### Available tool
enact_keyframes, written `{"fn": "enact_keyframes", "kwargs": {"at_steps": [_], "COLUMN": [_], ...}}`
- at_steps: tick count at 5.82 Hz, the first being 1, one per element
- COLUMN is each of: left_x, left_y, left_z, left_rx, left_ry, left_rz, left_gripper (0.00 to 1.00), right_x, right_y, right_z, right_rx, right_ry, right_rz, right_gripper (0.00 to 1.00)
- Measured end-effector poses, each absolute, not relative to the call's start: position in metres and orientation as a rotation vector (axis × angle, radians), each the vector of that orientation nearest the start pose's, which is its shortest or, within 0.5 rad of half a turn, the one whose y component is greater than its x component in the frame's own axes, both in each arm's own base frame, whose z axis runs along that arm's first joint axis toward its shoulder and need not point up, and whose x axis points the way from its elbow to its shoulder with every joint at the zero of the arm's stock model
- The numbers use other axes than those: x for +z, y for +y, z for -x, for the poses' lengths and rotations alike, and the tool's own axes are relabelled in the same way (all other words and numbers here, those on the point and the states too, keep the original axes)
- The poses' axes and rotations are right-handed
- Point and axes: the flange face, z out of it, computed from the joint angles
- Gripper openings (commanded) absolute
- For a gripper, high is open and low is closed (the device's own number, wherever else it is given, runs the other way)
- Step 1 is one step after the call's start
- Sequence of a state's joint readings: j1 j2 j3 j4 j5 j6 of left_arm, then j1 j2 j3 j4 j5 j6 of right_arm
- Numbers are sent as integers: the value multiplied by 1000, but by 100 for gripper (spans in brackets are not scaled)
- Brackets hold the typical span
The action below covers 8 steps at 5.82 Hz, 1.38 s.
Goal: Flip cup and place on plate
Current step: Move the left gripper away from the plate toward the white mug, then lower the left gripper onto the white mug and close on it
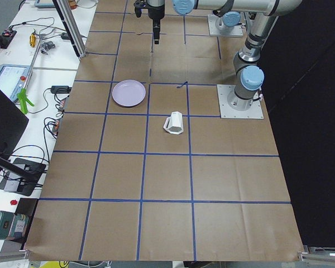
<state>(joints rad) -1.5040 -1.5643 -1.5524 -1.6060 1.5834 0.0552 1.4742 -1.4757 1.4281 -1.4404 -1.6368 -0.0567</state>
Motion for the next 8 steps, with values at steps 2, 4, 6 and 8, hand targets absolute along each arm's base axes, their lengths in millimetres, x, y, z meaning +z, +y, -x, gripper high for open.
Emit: {"fn": "enact_keyframes", "kwargs": {"at_steps": [2, 4, 6, 8], "left_x": [498, 502, 495, 470], "left_y": [-473, -434, -391, -378], "left_z": [6, -108, -224, -269], "left_rx": [68, 90, 104, 117], "left_ry": [3133, 3141, 3157, 3222], "left_rz": [-78, -148, -241, -308], "left_gripper": [99, 99, 99, 99], "right_x": [497, 497, 497, 497], "right_y": [-533, -533, -533, -533], "right_z": [-76, -76, -76, -76], "right_rx": [140, 138, 140, 139], "right_ry": [3197, 3197, 3197, 3197], "right_rz": [-59, -59, -59, -59], "right_gripper": [100, 100, 100, 100]}}
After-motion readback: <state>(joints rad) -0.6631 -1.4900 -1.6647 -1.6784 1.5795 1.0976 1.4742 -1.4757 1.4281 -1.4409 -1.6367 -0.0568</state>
